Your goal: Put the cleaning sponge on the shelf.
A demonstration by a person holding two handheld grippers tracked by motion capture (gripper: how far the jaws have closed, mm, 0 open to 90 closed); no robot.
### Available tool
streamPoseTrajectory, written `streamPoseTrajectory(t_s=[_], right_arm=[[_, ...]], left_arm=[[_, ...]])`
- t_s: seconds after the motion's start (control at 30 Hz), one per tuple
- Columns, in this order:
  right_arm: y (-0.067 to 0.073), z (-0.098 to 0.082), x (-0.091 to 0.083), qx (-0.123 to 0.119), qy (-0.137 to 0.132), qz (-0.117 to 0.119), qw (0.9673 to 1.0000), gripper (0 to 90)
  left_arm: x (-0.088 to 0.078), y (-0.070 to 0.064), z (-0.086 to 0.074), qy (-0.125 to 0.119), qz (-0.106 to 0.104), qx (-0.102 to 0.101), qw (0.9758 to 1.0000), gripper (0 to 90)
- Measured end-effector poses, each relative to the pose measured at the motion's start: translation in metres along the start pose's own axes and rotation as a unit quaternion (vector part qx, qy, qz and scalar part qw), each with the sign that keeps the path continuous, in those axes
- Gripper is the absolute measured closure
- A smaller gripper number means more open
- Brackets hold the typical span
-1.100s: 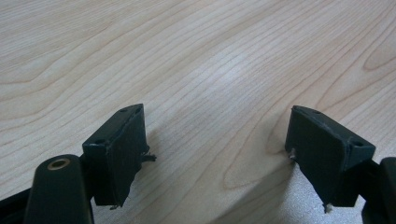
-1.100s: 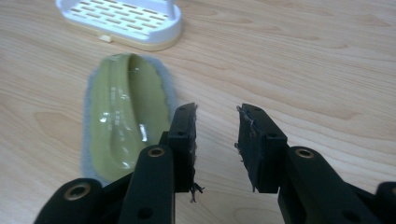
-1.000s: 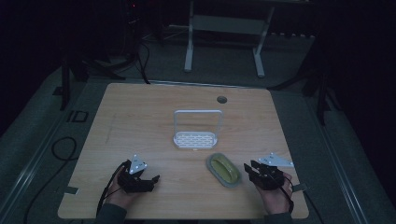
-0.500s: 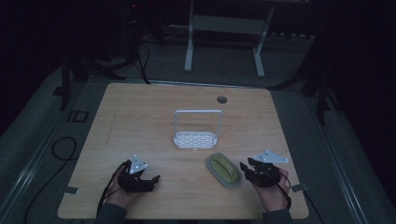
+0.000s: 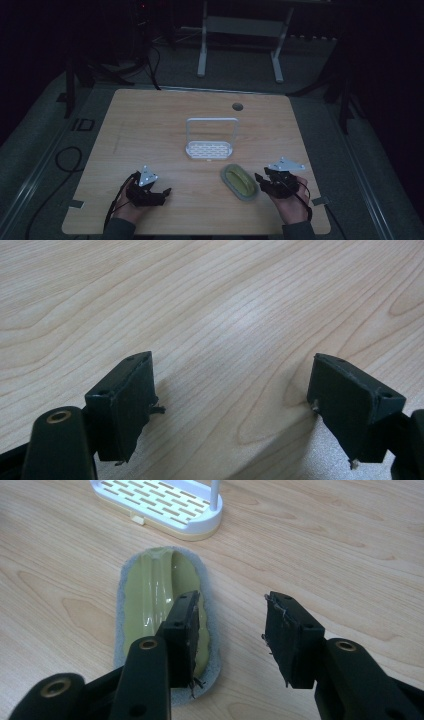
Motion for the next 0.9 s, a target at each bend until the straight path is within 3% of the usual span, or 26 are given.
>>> streamPoseTrajectory(t_s=[0.63,0.9], right_arm=[[0.007,0.015,-0.002,-0.008,0.027,0.020,0.9994,58.1],[0.012,0.018,0.002,-0.021,0.047,0.031,0.9982,61.1]], left_arm=[[0.000,0.000,0.000,0.000,0.000,0.000,1.0000,19.4],[0.000,0.000,0.000,0.000,0.000,0.000,1.0000,19.4]])
Point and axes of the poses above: each handheld gripper's, and its own axes: x roughly forward along the jaws, z roughly out of its top, y roughly to its left, the point moved 6 cm from there along x, roughly forward along the jaws, and after that the axes turned 7 degrees about x, right-handed, at the moved point
